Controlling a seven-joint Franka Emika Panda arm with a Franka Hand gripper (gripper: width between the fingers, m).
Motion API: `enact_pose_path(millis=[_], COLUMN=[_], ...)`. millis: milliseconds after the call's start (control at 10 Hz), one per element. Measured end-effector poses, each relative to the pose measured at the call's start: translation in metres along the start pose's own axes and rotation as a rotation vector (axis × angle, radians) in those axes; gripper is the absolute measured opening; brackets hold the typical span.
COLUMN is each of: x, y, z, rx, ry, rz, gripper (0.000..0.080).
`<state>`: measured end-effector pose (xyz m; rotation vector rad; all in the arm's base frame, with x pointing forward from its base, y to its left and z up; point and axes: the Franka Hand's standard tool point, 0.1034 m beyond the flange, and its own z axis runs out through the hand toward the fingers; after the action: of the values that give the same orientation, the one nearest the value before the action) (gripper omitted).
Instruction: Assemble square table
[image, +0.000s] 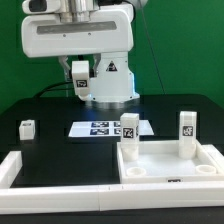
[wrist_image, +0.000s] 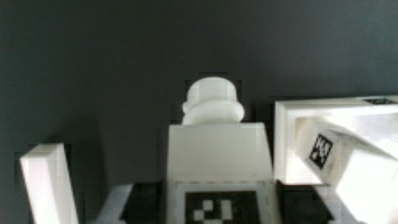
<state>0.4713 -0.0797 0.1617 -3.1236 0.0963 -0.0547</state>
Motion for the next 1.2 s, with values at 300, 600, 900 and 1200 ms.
enact_pose_path(millis=[300, 600, 900, 1200], x=[0.059, 0.092, 0.088, 0.082], y=[-0.06, -0.129, -0.132, -0.16], z=[-0.017, -0.02, -0.013, 0.013], rx=[-0.033, 0.055, 0.059, 0.049], ry=[0.271, 0.498, 0.567, 0.586], rz=[0.077, 0.213, 0.2, 0.174], gripper=[0.0288, 0.0288, 0.0288, 0.0288])
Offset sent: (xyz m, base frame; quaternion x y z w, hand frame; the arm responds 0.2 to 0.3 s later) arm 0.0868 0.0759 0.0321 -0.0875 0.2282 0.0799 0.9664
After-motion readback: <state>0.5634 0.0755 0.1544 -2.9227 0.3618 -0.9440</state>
